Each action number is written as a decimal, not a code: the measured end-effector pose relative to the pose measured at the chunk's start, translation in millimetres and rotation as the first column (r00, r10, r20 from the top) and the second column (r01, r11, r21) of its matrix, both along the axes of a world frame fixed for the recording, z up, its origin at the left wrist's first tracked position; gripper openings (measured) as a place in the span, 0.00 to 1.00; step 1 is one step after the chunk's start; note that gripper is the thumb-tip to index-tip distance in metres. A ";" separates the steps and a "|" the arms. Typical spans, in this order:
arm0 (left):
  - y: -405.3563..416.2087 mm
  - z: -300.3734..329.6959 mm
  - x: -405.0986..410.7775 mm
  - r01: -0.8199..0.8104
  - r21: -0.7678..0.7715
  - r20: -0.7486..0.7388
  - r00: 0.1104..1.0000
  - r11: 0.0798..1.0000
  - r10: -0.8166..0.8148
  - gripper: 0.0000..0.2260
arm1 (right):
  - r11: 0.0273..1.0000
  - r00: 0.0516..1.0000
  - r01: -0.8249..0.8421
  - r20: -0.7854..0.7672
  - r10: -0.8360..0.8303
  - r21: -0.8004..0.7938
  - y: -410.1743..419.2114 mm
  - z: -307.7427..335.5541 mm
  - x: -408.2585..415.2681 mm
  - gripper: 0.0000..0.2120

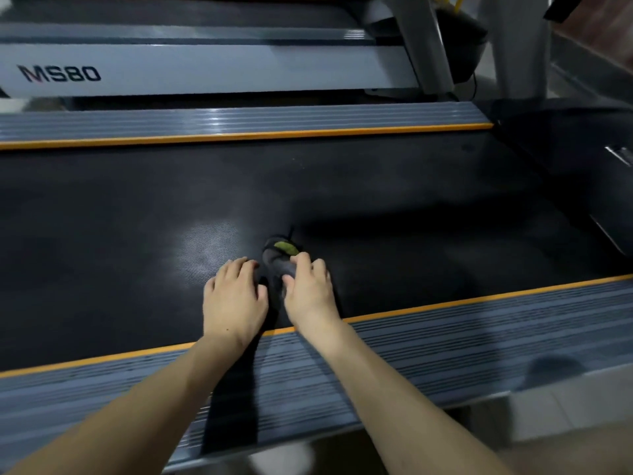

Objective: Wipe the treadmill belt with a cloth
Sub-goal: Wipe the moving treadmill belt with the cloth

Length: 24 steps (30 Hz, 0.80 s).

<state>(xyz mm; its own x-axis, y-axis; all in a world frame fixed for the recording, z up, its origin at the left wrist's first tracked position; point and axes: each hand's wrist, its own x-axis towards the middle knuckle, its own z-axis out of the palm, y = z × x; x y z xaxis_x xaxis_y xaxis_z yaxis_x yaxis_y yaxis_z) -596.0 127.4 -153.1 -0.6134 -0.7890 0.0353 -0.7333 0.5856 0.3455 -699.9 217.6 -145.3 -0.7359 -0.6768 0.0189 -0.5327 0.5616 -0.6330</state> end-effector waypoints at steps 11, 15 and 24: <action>-46.2 10.9 25.1 0.110 0.000 0.060 0.992 0.994 -0.110 0.21 | 0.970 0.987 0.136 -0.062 -0.151 -0.202 -28.7 0.2 -14.6 0.15; -61.0 16.1 10.6 0.127 0.001 0.049 0.991 0.992 -0.127 0.21 | 0.954 0.979 0.179 -0.057 -0.198 -0.240 -31.8 8.6 -46.6 0.17; -117.4 15.4 -44.6 0.165 -0.037 0.044 0.986 0.986 -0.163 0.18 | 0.988 0.932 0.087 -0.360 -0.036 0.127 -77.2 -21.6 -101.2 0.21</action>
<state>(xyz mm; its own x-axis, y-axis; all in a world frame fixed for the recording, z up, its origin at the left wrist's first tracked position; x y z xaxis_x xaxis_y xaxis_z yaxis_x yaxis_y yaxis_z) -640.6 10.0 -137.8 -0.7359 -0.6760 0.0376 -0.6391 0.7119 0.2912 -801.0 140.3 -166.9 -0.7387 -0.6449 0.1961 -0.6696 0.6691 -0.3223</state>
